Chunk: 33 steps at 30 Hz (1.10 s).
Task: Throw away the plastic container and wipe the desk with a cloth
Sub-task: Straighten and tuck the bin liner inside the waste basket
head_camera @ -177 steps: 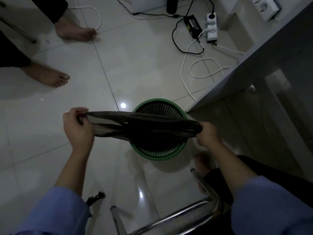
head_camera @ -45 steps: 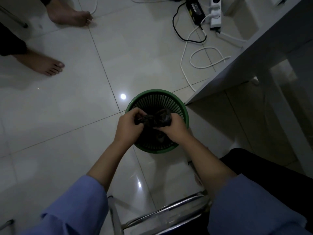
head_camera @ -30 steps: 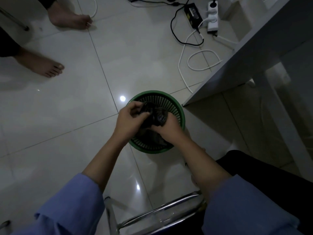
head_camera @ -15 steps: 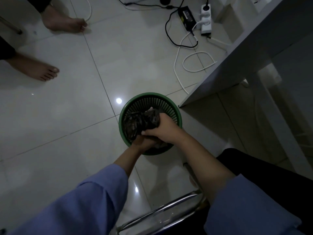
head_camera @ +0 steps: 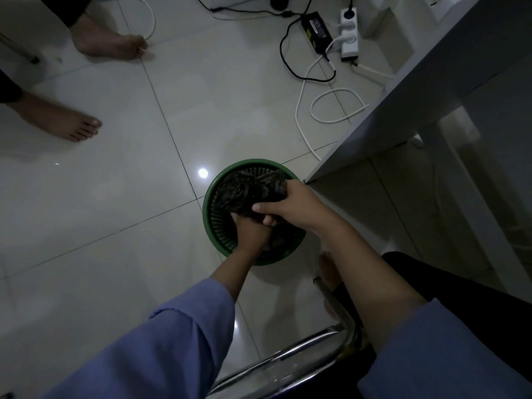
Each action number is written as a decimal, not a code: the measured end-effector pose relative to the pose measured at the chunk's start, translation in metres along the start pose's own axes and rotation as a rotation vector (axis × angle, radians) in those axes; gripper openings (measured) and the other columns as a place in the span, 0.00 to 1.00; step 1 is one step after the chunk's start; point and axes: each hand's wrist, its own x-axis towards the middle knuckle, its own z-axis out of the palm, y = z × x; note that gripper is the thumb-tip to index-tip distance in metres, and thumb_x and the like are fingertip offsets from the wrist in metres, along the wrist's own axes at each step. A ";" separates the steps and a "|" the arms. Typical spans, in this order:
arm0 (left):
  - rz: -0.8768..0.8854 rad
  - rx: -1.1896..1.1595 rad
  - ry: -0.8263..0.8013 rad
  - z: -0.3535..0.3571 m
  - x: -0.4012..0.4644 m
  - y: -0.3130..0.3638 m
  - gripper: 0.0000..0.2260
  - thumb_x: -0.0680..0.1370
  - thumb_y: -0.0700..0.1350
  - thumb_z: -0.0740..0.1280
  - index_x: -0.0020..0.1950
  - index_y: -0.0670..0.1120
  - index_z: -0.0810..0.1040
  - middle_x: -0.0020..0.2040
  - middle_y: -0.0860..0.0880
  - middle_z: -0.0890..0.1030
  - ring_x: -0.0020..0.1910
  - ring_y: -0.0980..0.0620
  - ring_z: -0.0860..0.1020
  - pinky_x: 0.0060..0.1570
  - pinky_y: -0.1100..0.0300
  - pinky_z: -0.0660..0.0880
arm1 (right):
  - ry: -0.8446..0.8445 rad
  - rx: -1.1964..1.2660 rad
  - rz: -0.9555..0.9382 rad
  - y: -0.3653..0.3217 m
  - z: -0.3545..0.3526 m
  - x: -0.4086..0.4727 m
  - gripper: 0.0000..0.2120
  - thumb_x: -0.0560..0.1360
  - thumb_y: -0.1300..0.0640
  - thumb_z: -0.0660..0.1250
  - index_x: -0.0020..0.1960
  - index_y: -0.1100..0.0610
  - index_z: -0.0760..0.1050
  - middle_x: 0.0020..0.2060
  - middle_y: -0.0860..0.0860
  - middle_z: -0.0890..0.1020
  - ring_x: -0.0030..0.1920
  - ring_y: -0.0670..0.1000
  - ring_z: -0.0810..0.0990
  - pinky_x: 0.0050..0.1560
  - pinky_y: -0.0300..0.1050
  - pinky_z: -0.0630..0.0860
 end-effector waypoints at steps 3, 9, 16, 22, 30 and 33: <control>-0.077 -0.174 0.012 0.002 0.002 0.002 0.13 0.71 0.34 0.63 0.54 0.44 0.68 0.42 0.52 0.76 0.41 0.69 0.74 0.55 0.61 0.71 | 0.000 0.018 0.026 0.001 -0.003 0.001 0.05 0.70 0.64 0.70 0.38 0.57 0.77 0.18 0.48 0.79 0.22 0.43 0.77 0.34 0.37 0.78; 0.041 -0.168 0.006 0.000 0.007 0.014 0.09 0.70 0.34 0.65 0.46 0.46 0.76 0.43 0.48 0.80 0.44 0.62 0.79 0.49 0.65 0.76 | 0.105 0.091 -0.044 -0.007 -0.011 -0.003 0.05 0.71 0.64 0.69 0.42 0.56 0.76 0.26 0.50 0.80 0.22 0.42 0.75 0.29 0.35 0.76; -0.014 -0.268 0.077 0.001 0.009 0.022 0.16 0.76 0.39 0.66 0.63 0.39 0.73 0.61 0.43 0.77 0.62 0.49 0.74 0.59 0.66 0.70 | 0.376 0.096 -0.073 0.015 -0.028 0.008 0.22 0.71 0.65 0.64 0.64 0.55 0.71 0.58 0.51 0.76 0.47 0.38 0.77 0.50 0.36 0.74; -0.051 -0.341 0.138 0.003 0.010 0.028 0.14 0.77 0.38 0.63 0.63 0.40 0.72 0.54 0.51 0.74 0.50 0.61 0.73 0.40 0.83 0.67 | 0.133 -0.374 -0.038 0.079 0.007 0.025 0.53 0.57 0.51 0.75 0.75 0.48 0.49 0.74 0.54 0.58 0.74 0.53 0.56 0.71 0.57 0.61; -0.237 -0.439 -0.020 -0.005 0.013 0.033 0.17 0.79 0.46 0.61 0.66 0.42 0.71 0.57 0.48 0.75 0.56 0.54 0.73 0.53 0.64 0.70 | 0.218 -0.272 -0.017 0.074 0.020 0.038 0.36 0.61 0.51 0.70 0.69 0.45 0.65 0.75 0.50 0.57 0.76 0.54 0.51 0.70 0.64 0.58; -0.281 -0.444 -0.139 -0.013 0.018 0.025 0.20 0.78 0.53 0.60 0.66 0.44 0.73 0.61 0.49 0.77 0.61 0.51 0.74 0.60 0.59 0.69 | 0.175 -0.354 -0.057 0.069 0.023 0.040 0.30 0.65 0.54 0.69 0.66 0.51 0.70 0.74 0.51 0.60 0.75 0.54 0.51 0.71 0.64 0.56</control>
